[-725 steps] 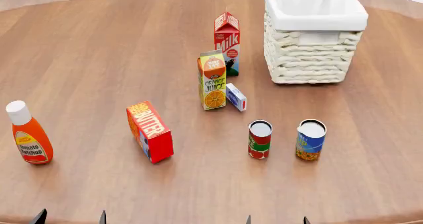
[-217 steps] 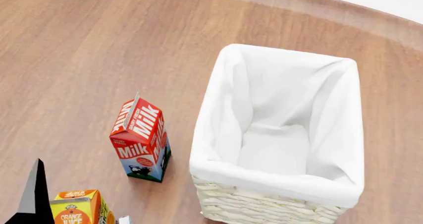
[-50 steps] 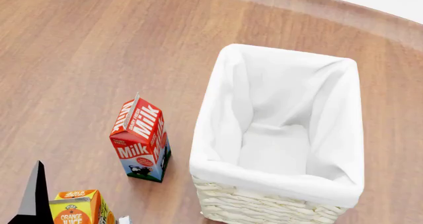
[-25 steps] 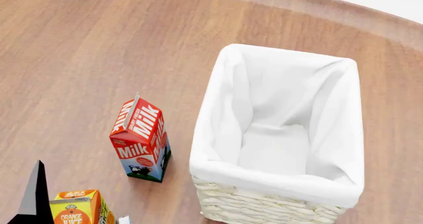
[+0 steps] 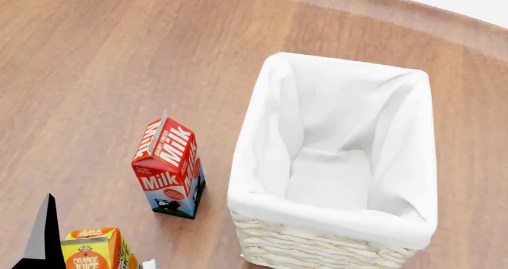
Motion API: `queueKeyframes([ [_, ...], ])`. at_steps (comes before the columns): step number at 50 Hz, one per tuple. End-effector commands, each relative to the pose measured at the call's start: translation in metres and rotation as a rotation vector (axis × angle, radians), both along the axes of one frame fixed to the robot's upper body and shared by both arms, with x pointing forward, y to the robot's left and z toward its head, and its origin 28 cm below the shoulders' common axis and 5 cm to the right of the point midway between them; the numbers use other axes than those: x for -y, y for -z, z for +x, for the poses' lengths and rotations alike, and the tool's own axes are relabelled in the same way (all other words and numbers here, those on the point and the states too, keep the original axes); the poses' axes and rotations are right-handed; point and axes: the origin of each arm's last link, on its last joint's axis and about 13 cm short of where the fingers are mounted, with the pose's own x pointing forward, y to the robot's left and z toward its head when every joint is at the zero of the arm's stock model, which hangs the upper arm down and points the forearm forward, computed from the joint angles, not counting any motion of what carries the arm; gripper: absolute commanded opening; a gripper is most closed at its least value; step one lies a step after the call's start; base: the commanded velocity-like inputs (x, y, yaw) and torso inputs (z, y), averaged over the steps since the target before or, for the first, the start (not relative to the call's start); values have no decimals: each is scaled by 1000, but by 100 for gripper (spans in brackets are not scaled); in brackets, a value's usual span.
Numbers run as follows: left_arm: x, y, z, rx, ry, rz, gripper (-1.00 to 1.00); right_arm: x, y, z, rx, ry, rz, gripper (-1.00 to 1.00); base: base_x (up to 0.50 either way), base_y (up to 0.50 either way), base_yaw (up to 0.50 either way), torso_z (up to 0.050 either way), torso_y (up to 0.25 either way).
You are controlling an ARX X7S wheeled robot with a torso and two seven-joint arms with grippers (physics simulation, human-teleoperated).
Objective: Pick up the alphabet soup and the tomato sauce, and put them in the basket.
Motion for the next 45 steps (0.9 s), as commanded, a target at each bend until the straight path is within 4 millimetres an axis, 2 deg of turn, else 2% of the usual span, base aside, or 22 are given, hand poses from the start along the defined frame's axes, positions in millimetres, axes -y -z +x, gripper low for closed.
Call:
queueKeyframes([
  [1, -1, -2, 6, 43, 17, -38, 100, 6, -26, -1, 123, 56, 36, -100, 0, 0, 0, 0, 0],
  [8, -1, -3, 5, 44, 15, -37, 100, 13, -35, 0, 178, 103, 35, -100, 0, 0, 0, 0, 0],
  [14, -1, -2, 6, 43, 15, -35, 100, 21, -50, 4, 233, 184, 20, -100, 0, 0, 0, 0, 0],
  [19, -1, -1, 7, 40, 16, -34, 100, 26, -64, 7, 319, 218, 76, -100, 0, 0, 1, 0, 0],
  [45, -2, -3, 6, 40, 15, -36, 100, 49, -108, 31, 459, 364, 25, -100, 0, 0, 0, 0, 0],
])
